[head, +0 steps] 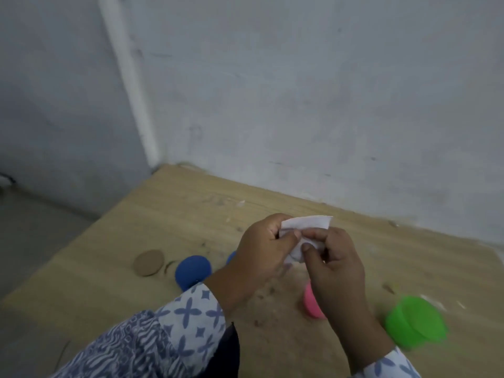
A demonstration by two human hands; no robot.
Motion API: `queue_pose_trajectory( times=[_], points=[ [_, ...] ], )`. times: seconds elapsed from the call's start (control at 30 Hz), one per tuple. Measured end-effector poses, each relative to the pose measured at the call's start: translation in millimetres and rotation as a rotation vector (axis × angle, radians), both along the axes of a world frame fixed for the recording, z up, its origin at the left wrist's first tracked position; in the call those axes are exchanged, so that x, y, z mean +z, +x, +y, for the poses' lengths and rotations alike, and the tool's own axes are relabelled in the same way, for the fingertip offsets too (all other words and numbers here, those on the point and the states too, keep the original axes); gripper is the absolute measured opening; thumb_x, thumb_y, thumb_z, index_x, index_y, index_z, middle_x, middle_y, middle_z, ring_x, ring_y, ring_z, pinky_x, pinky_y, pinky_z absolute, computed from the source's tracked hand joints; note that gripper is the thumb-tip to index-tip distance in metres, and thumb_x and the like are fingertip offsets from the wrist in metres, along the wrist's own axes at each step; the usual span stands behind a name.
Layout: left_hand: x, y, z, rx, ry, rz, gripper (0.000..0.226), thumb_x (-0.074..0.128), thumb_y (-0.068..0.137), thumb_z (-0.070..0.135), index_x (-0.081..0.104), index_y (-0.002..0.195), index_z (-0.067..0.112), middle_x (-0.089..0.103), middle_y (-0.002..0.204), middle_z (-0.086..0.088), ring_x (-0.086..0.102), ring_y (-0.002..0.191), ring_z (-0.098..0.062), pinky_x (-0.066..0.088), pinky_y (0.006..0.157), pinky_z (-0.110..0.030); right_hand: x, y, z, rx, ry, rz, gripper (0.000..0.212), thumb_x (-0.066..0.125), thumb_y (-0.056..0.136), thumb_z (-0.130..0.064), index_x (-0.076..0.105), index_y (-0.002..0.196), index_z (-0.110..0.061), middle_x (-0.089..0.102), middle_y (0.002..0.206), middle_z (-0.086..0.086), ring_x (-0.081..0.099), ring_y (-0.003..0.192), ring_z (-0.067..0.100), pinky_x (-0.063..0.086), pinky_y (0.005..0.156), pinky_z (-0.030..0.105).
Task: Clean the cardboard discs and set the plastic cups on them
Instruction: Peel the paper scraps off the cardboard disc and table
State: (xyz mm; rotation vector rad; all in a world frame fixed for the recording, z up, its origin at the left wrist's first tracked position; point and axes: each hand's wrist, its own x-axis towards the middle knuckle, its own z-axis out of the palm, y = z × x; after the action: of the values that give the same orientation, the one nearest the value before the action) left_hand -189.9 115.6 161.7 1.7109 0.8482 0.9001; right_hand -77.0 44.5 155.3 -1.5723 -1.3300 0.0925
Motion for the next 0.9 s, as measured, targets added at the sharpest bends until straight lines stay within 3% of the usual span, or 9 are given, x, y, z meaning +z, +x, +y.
queue_pose_trajectory(
  times=[0.1, 0.2, 0.4, 0.53, 0.7, 0.83, 0.9],
  points=[
    [-4, -42, 11, 0.123, -0.022, 0.005, 0.024, 0.060, 0.088, 0.028, 0.063, 0.111, 0.021, 0.070, 0.105, -0.004, 0.066, 0.095, -0.018, 0.056, 0.083, -0.036, -3, -34, 20, 0.103, -0.098, -0.004, 0.021, 0.062, 0.083, -0.004, 0.065, 0.098, -0.020, 0.050, 0.086, -0.014, 0.049, 0.081, -0.005, 0.035, 0.067, 0.001],
    [-12, -85, 24, 0.263, -0.059, 0.032, 0.028, 0.060, 0.092, 0.018, 0.061, 0.120, 0.015, 0.068, 0.111, -0.002, 0.065, 0.100, -0.016, 0.055, 0.086, -0.032, -6, -73, 42, 0.221, -0.175, -0.064, 0.024, 0.060, 0.085, -0.005, 0.065, 0.105, -0.015, 0.048, 0.088, -0.007, 0.045, 0.077, -0.006, 0.032, 0.068, -0.001],
    [-31, -158, 54, 0.359, -0.164, 0.067, 0.032, 0.064, 0.089, 0.021, 0.064, 0.120, 0.016, 0.069, 0.111, 0.000, 0.066, 0.099, -0.013, 0.055, 0.088, -0.036, -15, -145, 77, 0.410, -0.321, -0.106, 0.036, 0.050, 0.090, -0.009, 0.053, 0.125, -0.017, 0.042, 0.101, -0.004, 0.035, 0.076, 0.002, 0.029, 0.068, -0.004],
    [-46, -197, 80, 0.331, -0.182, 0.094, 0.021, 0.067, 0.085, 0.022, 0.070, 0.105, 0.027, 0.071, 0.104, 0.009, 0.066, 0.098, -0.007, 0.055, 0.085, -0.029, -34, -189, 96, 0.477, -0.381, -0.109, 0.044, 0.046, 0.091, -0.006, 0.044, 0.134, -0.016, 0.046, 0.118, 0.004, 0.034, 0.086, 0.005, 0.028, 0.068, 0.001],
    [-81, -239, 121, 0.239, -0.122, 0.425, 0.029, 0.062, 0.087, 0.020, 0.065, 0.115, 0.015, 0.068, 0.109, -0.001, 0.062, 0.096, -0.015, 0.051, 0.082, -0.029, -69, -238, 113, 0.446, -0.533, 0.001, 0.051, 0.046, 0.090, -0.005, 0.036, 0.138, -0.018, 0.043, 0.121, 0.001, 0.038, 0.080, 0.001, 0.030, 0.068, -0.002],
    [-117, -260, 146, 0.096, -0.158, 0.595, 0.011, 0.060, 0.087, 0.019, 0.064, 0.096, 0.015, 0.066, 0.090, -0.002, 0.060, 0.082, -0.016, 0.047, 0.070, -0.028, -102, -265, 126, 0.304, -0.786, 0.045, 0.050, 0.045, 0.091, -0.013, 0.032, 0.139, -0.015, 0.035, 0.137, 0.005, 0.041, 0.116, 0.017, 0.031, 0.089, 0.016],
    [-134, -265, 154, 0.024, -0.157, 0.633, 0.008, 0.060, 0.087, 0.018, 0.064, 0.093, 0.013, 0.064, 0.088, -0.002, 0.059, 0.081, -0.018, 0.047, 0.068, -0.027, -118, -273, 130, 0.227, -0.875, 0.084, 0.053, 0.045, 0.091, -0.015, 0.028, 0.141, -0.014, 0.032, 0.142, 0.006, 0.038, 0.124, 0.020, 0.032, 0.095, 0.020]
  ],
)
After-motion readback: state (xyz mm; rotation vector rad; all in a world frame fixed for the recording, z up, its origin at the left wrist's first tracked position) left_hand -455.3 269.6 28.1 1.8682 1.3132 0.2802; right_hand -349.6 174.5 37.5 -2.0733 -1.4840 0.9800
